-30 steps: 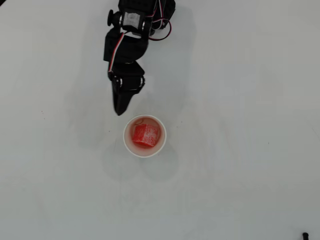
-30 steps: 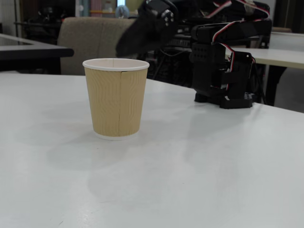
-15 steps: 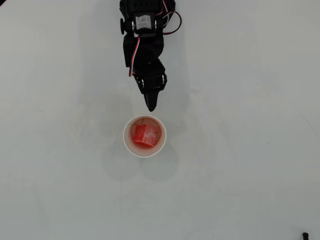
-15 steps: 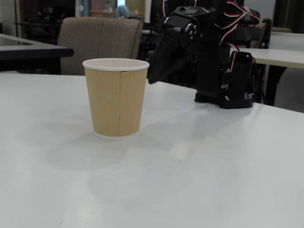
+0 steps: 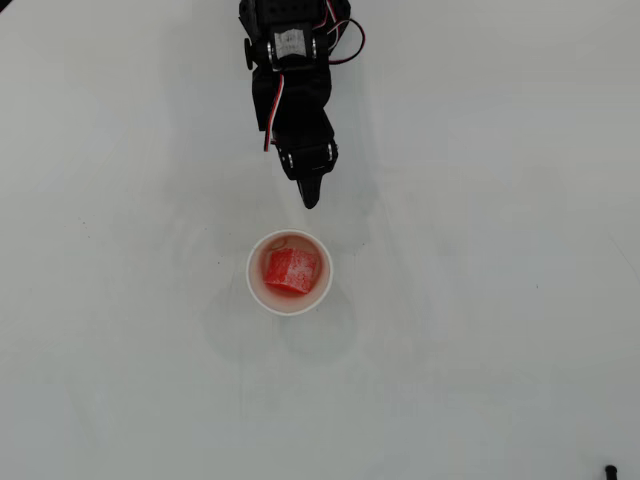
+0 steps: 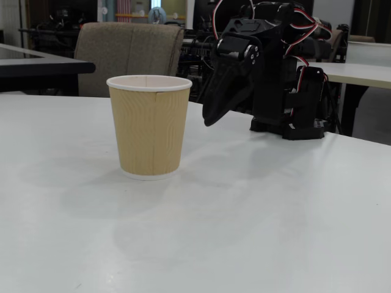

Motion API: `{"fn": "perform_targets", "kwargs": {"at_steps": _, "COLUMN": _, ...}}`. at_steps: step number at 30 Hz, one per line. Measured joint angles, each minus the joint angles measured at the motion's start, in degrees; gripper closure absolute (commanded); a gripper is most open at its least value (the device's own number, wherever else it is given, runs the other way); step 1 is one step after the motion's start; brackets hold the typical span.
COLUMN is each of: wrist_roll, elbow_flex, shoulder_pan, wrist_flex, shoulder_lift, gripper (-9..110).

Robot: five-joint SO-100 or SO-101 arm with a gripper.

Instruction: Grasp a red cube and put it in the cup.

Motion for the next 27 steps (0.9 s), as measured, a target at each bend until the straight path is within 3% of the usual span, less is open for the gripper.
{"fn": "perform_targets", "kwargs": {"at_steps": 7, "wrist_roll": 0.0, "elbow_flex": 0.1, "shoulder_pan": -0.1, "wrist_flex": 4.7, "shoulder_lift": 0.8, "gripper": 101}}
{"fn": "perform_targets", "kwargs": {"at_steps": 27, "wrist_roll": 1.1, "elbow_flex": 0.7, "shoulder_pan": 0.0, "wrist_flex": 3.2, "shoulder_lift": 0.8, "gripper": 101}}
